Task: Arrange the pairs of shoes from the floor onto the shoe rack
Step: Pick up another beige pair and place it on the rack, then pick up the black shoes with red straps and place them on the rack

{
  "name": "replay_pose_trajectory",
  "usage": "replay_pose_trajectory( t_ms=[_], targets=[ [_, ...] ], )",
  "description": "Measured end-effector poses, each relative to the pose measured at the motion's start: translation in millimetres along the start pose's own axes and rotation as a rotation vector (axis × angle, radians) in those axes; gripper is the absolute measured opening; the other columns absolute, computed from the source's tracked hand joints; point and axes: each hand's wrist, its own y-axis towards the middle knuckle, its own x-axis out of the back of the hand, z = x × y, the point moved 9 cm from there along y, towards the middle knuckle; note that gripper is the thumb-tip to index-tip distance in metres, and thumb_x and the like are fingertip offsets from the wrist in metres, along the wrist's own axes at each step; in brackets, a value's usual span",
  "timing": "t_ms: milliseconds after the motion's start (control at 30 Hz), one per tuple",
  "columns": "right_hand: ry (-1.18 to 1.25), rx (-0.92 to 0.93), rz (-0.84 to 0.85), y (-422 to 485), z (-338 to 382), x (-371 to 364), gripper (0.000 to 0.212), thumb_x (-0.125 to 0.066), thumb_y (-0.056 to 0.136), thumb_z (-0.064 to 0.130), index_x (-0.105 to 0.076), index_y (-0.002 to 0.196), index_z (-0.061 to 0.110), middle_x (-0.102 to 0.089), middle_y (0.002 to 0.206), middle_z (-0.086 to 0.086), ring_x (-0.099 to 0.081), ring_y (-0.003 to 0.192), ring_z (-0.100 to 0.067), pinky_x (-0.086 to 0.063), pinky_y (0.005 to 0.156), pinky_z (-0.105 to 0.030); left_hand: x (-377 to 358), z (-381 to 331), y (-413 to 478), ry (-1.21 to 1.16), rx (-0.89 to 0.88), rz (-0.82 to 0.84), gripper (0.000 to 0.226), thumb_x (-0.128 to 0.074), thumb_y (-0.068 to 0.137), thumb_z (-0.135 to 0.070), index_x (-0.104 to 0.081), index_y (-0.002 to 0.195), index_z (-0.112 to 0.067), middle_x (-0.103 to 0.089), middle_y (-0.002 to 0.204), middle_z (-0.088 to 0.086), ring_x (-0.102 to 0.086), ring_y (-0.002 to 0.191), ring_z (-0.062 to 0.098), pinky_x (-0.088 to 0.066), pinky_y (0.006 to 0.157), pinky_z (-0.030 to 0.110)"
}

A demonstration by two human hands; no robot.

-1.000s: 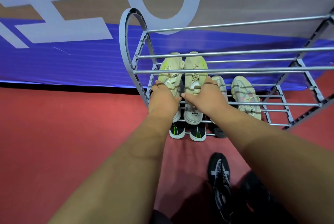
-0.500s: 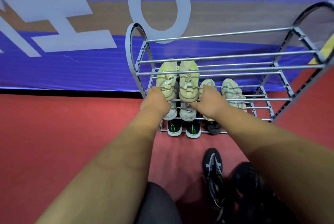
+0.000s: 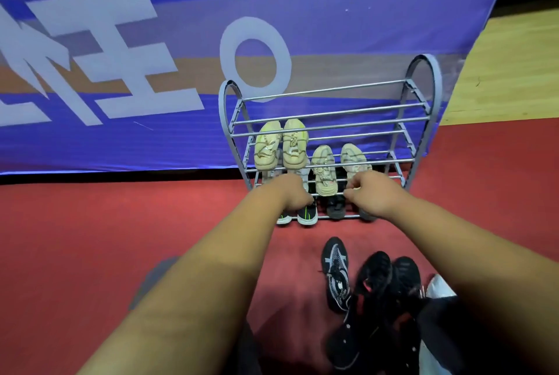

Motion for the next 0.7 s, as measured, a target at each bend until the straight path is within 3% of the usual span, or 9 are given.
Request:
replay_pose_trajectory(
  t_ms=[167, 333, 433, 533, 600, 700],
  targets=[
    [0.103, -0.034, -0.011, -47, -37, -6, 0.013, -0.068, 0.092, 0.025, -0.075, 0.086, 0.017, -0.074, 0.085, 0.003, -0.068, 0.085, -0.02, -0.054, 0.077, -0.033, -39, -38, -26, -0.002, -0.041, 0.083, 0.031, -0.059, 0.093, -0.028, -0.072, 0.083, -0.001, -0.072, 0.075, 0.014, -0.056, 0.06, 0.027, -0.045, 0.055, 0.028],
    [0.117, -0.081, 0.007, -45, -64, -33, 0.015, -0.065, 0.09, 0.026, -0.071, 0.079, 0.018, -0.072, 0.082, 0.005, -0.067, 0.081, -0.02, -0.054, 0.076, -0.032, -80, -34, -7, -0.025, -0.045, 0.114, 0.034, -0.058, 0.092, -0.025, -0.076, 0.086, 0.004, -0.076, 0.08, 0.02, -0.057, 0.057, 0.026, -0.046, 0.056, 0.028],
    [0.068, -0.119, 0.075, -32, -87, -59, 0.02, -0.061, 0.086, 0.024, -0.069, 0.074, 0.01, -0.07, 0.074, -0.006, -0.067, 0.075, -0.028, -0.055, 0.07, -0.035, -113, -18, 14, 0.0, -0.016, 0.165, 0.032, -0.057, 0.09, -0.021, -0.077, 0.086, 0.004, -0.076, 0.082, 0.022, -0.059, 0.06, 0.029, -0.05, 0.06, 0.03],
    [0.004, -0.177, 0.167, -18, -115, -81, 0.026, -0.059, 0.089, 0.024, -0.067, 0.082, 0.001, -0.068, 0.081, -0.016, -0.064, 0.079, -0.035, -0.049, 0.066, -0.037, -147, 1, 38, 0.019, 0.021, 0.233, 0.033, -0.054, 0.088, -0.022, -0.076, 0.09, 0.002, -0.077, 0.085, 0.019, -0.072, 0.08, 0.033, -0.061, 0.075, 0.037],
    [-0.047, -0.222, 0.217, -6, -136, -94, 0.026, -0.057, 0.094, 0.028, -0.068, 0.093, 0.003, -0.067, 0.09, -0.014, -0.061, 0.085, -0.032, -0.044, 0.069, -0.032, -164, 9, 55, 0.013, 0.028, 0.229, 0.031, -0.055, 0.089, -0.025, -0.073, 0.096, 0.0, -0.076, 0.097, 0.018, -0.071, 0.093, 0.036, -0.058, 0.08, 0.038],
    [-0.088, -0.291, 0.25, 16, -165, -116, 0.032, -0.056, 0.098, 0.029, -0.069, 0.107, 0.0, -0.069, 0.108, -0.019, -0.062, 0.1, -0.035, -0.043, 0.076, -0.03, -193, 15, 81, 0.062, 0.019, 0.258, 0.031, -0.054, 0.095, -0.025, -0.072, 0.101, 0.0, -0.073, 0.107, 0.02, -0.067, 0.101, 0.038, -0.046, 0.074, 0.033]
  ],
)
